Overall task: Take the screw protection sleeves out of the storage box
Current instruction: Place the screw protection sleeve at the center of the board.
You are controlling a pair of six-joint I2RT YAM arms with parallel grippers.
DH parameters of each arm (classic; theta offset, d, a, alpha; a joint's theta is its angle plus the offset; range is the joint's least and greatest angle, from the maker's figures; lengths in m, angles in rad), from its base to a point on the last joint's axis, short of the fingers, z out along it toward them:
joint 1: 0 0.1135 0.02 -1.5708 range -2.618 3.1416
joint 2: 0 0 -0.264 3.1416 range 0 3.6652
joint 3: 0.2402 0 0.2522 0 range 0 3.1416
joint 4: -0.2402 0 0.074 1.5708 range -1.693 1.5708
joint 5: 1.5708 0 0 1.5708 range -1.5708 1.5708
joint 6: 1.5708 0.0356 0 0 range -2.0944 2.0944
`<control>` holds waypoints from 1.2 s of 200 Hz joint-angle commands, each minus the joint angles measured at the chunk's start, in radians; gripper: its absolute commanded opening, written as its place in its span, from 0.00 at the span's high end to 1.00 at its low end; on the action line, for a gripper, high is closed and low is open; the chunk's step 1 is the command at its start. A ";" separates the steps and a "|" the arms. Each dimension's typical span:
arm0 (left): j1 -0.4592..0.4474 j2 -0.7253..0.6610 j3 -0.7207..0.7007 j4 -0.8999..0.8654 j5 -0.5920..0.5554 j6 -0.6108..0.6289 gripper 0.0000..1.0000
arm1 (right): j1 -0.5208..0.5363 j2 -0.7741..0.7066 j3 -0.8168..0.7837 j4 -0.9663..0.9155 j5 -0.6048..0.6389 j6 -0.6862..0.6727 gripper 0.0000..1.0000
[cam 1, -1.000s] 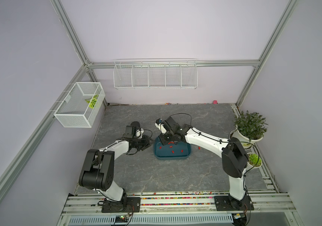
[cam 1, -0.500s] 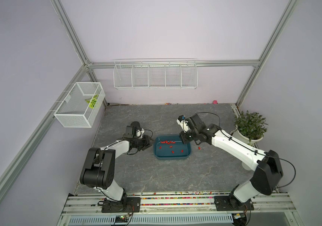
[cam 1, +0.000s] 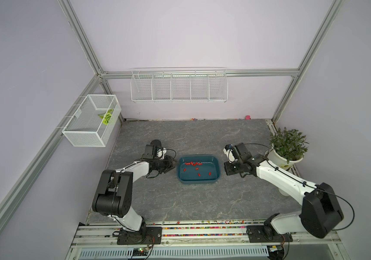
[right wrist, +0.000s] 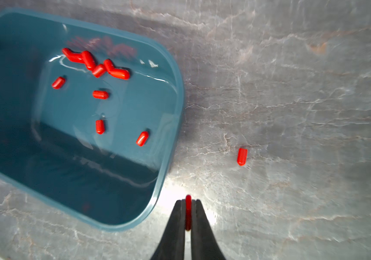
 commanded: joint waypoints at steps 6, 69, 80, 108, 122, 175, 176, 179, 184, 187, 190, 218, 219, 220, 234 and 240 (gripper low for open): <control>0.005 0.015 0.017 -0.003 -0.001 0.011 0.54 | -0.013 0.086 -0.034 0.098 -0.014 0.027 0.89; 0.006 0.014 0.018 -0.005 -0.002 0.012 0.54 | -0.019 0.203 -0.033 0.157 0.018 0.029 0.88; 0.006 0.015 0.018 -0.005 -0.002 0.012 0.54 | -0.019 0.214 -0.032 0.161 0.026 0.026 0.88; 0.006 0.014 0.018 -0.006 -0.002 0.013 0.54 | -0.020 0.237 -0.026 0.164 0.040 0.018 0.86; 0.005 0.012 0.017 -0.005 -0.002 0.013 0.54 | -0.022 0.249 -0.024 0.164 0.048 0.015 0.85; 0.005 0.011 0.016 -0.005 -0.003 0.014 0.54 | -0.024 0.257 -0.018 0.150 0.067 0.005 0.82; 0.005 0.012 0.016 -0.005 -0.002 0.014 0.54 | -0.024 0.256 -0.018 0.149 0.068 0.006 0.82; 0.005 0.011 0.017 -0.006 -0.002 0.015 0.54 | -0.023 0.256 -0.018 0.149 0.069 0.004 0.81; 0.005 0.012 0.016 -0.006 -0.002 0.015 0.54 | -0.024 0.254 -0.016 0.144 0.073 0.001 0.81; 0.005 0.011 0.017 -0.006 -0.003 0.015 0.54 | -0.024 0.253 -0.015 0.142 0.075 0.000 0.80; 0.005 0.012 0.017 -0.006 -0.002 0.015 0.54 | -0.024 0.252 -0.015 0.138 0.077 -0.002 0.79; 0.005 0.011 0.016 -0.006 0.000 0.015 0.54 | -0.024 0.231 -0.007 0.115 0.088 -0.010 0.69; 0.005 0.011 0.017 -0.006 0.000 0.015 0.54 | -0.023 0.230 -0.006 0.114 0.088 -0.010 0.69; 0.005 0.011 0.016 -0.005 0.000 0.015 0.54 | -0.022 0.229 -0.006 0.113 0.088 -0.011 0.68; 0.005 0.009 0.016 -0.006 0.000 0.015 0.54 | -0.024 0.213 -0.001 0.100 0.095 -0.013 0.63; 0.005 0.008 0.016 -0.005 -0.002 0.015 0.54 | -0.023 0.205 -0.001 0.094 0.099 -0.014 0.62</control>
